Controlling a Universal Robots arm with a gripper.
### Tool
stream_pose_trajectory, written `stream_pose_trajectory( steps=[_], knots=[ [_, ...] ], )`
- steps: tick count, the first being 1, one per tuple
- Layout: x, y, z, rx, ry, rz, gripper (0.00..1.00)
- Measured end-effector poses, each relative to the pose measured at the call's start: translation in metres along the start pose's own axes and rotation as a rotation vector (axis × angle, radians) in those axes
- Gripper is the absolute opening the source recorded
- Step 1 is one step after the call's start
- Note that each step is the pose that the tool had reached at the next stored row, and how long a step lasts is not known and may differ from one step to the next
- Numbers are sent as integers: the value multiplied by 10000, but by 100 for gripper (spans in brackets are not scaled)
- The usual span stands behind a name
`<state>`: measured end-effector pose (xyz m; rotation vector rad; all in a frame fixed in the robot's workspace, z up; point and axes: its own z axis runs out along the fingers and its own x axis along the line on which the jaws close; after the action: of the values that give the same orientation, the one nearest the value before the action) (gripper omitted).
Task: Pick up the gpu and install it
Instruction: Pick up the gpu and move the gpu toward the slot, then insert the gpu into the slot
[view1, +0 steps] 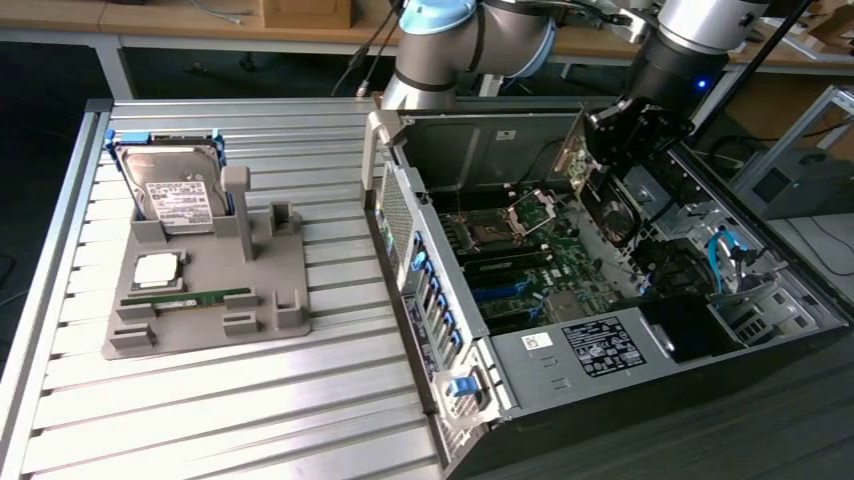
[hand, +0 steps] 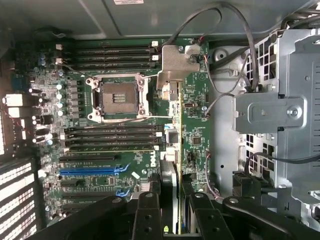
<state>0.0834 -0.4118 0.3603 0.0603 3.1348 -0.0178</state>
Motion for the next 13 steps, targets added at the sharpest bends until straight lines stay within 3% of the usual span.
stream_pose_trajectory(
  steps=[13],
  knots=[
    [0,0,1,-2,0,-6,27]
  ],
)
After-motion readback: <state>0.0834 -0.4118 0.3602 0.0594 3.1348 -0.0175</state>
